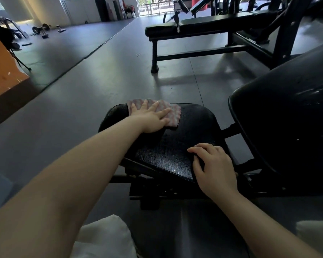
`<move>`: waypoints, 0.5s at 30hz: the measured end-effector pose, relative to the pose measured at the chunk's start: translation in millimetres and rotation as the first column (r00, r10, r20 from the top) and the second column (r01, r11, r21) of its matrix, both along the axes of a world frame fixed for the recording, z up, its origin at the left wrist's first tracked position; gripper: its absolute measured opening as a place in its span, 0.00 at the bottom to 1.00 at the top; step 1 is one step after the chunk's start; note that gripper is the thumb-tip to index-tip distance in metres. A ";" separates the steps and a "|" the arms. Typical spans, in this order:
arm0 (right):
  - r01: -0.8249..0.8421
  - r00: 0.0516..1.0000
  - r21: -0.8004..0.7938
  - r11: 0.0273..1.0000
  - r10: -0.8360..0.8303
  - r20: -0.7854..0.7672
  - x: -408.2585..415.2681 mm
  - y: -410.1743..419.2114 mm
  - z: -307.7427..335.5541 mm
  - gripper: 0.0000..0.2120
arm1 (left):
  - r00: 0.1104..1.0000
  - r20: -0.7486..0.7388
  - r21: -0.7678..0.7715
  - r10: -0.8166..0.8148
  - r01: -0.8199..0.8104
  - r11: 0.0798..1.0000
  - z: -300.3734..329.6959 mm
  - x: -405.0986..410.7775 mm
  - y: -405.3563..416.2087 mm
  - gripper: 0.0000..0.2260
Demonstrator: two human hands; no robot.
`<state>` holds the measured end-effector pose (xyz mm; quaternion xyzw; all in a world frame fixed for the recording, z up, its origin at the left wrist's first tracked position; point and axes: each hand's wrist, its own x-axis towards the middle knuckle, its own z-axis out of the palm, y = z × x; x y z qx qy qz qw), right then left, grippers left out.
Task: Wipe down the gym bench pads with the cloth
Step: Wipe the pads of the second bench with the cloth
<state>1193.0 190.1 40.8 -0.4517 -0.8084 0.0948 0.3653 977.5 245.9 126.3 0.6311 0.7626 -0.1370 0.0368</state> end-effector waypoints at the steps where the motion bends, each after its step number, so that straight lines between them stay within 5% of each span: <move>1: -0.002 1.000 0.005 1.000 0.002 -0.002 -0.3 -0.2 0.3 0.16 | 1.000 0.007 0.004 0.012 -0.012 1.000 0.1 -0.4 9.0 0.23; 6: -0.016 1.000 0.021 1.000 0.016 -0.008 -0.2 -0.1 0.9 0.18 | 0.999 -0.016 0.004 0.052 -0.052 0.999 -2.4 6.4 23.8 0.23; 15: -0.089 0.992 -0.052 0.995 0.083 -0.097 7.4 -4.7 5.5 0.13 | 0.987 -0.008 -0.032 -0.158 0.158 0.987 -9.2 51.3 -60.2 0.22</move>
